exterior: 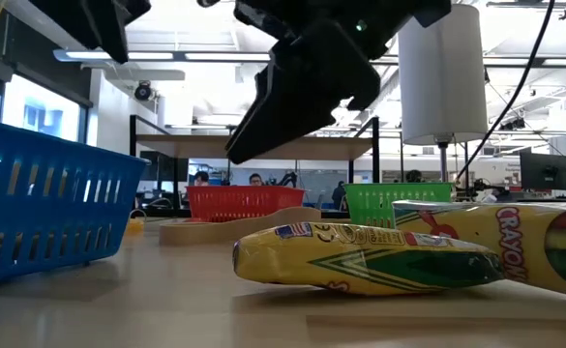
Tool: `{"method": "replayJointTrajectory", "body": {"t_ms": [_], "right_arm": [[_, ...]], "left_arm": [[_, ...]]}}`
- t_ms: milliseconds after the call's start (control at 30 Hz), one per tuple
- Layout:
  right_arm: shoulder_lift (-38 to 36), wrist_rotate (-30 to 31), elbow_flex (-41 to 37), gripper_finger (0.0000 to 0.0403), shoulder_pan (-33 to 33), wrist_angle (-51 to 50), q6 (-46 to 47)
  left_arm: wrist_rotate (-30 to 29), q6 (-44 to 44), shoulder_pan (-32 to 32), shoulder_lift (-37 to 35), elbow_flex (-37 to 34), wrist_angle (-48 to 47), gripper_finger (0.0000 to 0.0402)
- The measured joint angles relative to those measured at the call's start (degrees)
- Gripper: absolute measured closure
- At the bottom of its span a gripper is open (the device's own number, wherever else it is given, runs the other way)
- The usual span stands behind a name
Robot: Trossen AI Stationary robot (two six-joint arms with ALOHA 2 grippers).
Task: Pick & Place Office Desk Supplies
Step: Put the brown rubber band into the blue bin
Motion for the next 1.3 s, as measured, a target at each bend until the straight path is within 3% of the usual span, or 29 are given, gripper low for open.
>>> {"method": "replayJointTrajectory", "body": {"t_ms": [333,833,1000,1300], "right_arm": [[0.0,-3.1,-0.2,0.0167,1.4,-3.0,7.6],[6.1,-4.6,-0.5,0.0167,-0.8,0.4,4.5],[6.0,-2.9,-0.3,0.0167,-1.8,4.9,4.1],[7.5,-6.1,-0.5,0.0167,-3.8,4.8,2.3]], "left_arm": [[2.7,2.4,0.0,-0.2,-2.6,-1.0,0.0248],[3.1,2.1,1.0,-0.9,-8.6,8.3,0.0248],[3.1,1.2,-0.5,-0.9,-8.7,9.4,0.0248],[3.1,-1.4,-3.9,-0.9,-8.7,12.3,0.0248]]}}
